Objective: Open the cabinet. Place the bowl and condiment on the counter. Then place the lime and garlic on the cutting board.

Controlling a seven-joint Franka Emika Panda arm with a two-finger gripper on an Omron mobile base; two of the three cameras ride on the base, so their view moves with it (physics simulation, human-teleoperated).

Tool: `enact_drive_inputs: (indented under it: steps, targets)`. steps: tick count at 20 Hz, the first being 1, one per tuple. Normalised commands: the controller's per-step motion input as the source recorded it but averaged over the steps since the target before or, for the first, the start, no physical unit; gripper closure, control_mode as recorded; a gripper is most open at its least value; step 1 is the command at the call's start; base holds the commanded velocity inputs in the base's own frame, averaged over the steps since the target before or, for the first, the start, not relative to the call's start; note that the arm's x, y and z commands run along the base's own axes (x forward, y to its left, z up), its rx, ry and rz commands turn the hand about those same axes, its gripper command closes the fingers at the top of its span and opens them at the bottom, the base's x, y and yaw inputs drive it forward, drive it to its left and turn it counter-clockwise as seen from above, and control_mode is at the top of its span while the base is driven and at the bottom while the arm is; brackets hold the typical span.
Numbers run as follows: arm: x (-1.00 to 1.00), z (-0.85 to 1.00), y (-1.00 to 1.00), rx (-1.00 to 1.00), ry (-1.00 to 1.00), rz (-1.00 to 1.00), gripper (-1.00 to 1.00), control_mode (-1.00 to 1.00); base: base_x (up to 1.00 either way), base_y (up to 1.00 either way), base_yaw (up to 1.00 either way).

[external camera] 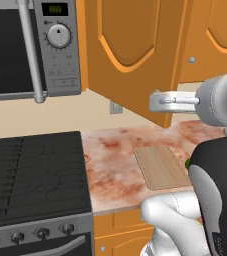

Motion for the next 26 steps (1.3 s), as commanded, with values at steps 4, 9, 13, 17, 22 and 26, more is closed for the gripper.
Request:
enact_drive_inputs:
  steps: [4,9,13,17,22,26]
  targets:
    - [-0.88,0.30,-0.52,0.03,0.00,-0.02,-1.00,-1.00,0.00,0.00,0.00]
    - [-0.07,0.01,-0.84,0.05,-0.12,0.00,-1.00,-1.00,0.00,0.00,0.00]
    - [0.04,-0.07,-0.74,0.14,-0.21,0.08,-1.00,-1.00,0.00,0.00,0.00]
    - [0.00,-0.21,-0.49,0.16,-0.21,0.14,-1.00,-1.00,0.00,0.00,0.00]
    - [0.02,-0.45,-0.06,0.27,-0.06,0.16,-1.00,-1.00,0.00,0.00,0.00]
    - [0.10,-0.09,0.01,0.23,0.13,0.09,-1.00,-1.00,0.00,0.00,0.00]
